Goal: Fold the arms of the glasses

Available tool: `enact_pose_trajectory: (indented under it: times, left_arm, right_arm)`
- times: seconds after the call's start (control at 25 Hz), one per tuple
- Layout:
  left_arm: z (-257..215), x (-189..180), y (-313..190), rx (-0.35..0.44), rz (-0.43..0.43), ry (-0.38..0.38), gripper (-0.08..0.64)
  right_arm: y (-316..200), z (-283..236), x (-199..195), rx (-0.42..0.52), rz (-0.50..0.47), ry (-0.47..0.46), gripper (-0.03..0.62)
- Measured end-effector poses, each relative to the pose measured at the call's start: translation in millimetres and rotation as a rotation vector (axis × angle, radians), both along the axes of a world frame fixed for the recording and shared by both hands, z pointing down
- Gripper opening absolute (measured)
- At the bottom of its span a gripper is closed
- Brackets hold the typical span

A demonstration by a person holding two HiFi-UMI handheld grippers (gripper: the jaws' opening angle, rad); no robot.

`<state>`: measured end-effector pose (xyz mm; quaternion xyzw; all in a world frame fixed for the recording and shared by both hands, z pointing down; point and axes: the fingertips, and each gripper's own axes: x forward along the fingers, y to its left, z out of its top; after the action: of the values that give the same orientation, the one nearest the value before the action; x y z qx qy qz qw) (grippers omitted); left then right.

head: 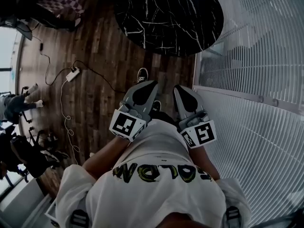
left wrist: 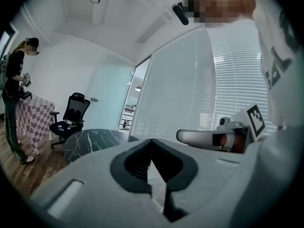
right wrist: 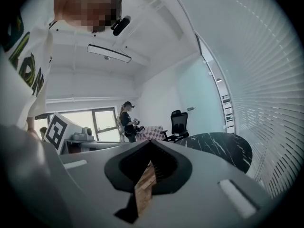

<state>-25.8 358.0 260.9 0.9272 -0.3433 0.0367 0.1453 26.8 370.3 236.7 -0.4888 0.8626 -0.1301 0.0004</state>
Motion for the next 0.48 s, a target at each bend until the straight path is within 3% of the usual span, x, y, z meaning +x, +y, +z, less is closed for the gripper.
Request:
enact_pose_trajectory:
  times: [0.48]
  left_arm:
    - [-4.3, -24.1, -142.6, -0.015, 0.020, 0.019, 0.000]
  right_arm:
    - [-141.2, -5.5, -37.0, -0.004, -0.029, 0.047, 0.000]
